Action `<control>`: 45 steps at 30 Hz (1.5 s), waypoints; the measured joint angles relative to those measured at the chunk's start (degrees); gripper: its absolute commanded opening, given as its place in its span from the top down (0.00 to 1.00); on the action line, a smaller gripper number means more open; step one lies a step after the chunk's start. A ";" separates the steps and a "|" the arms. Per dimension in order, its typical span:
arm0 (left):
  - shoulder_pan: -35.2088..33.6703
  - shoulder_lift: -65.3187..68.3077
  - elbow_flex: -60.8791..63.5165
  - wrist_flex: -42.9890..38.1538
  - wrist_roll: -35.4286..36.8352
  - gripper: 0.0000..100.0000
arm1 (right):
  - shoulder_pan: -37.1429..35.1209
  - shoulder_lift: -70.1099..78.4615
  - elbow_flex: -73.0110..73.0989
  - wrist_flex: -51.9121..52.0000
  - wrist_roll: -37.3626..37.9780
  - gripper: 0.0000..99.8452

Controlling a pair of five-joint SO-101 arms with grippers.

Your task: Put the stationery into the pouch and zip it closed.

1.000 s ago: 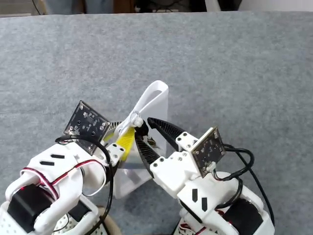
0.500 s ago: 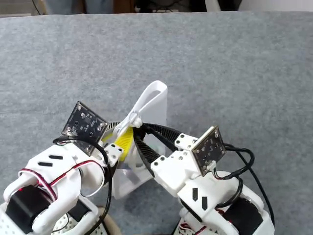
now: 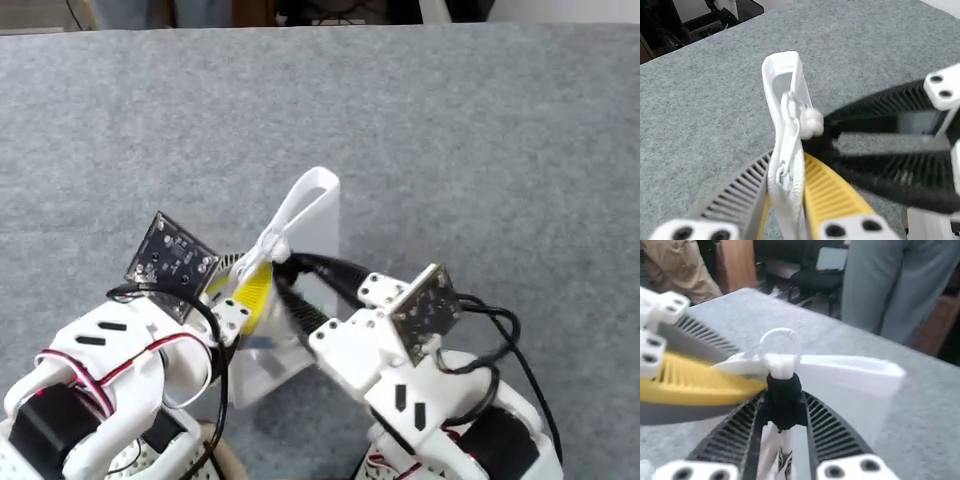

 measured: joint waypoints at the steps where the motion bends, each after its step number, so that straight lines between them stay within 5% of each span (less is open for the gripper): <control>1: 0.00 0.00 0.00 0.35 -0.09 0.97 | 1.49 -0.18 -0.79 0.00 1.14 0.99; 14: 0.00 -0.44 -0.97 4.92 -0.09 0.97 | 10.99 -5.01 -5.10 6.95 14.68 0.99; 21: 0.00 -0.44 -1.05 4.92 -0.09 0.97 | 3.43 -9.32 -5.19 13.01 15.30 0.91; 27: 0.00 -0.44 -1.05 4.92 -0.09 0.97 | -1.85 -8.79 -2.46 13.45 2.55 0.75; 36: -0.09 -0.44 -1.14 4.92 0.18 0.97 | -3.25 -2.11 5.63 0.62 -2.73 0.84; 45: -0.09 -0.44 -1.23 4.92 -0.09 0.97 | -10.37 -2.11 -3.69 7.65 -9.76 0.86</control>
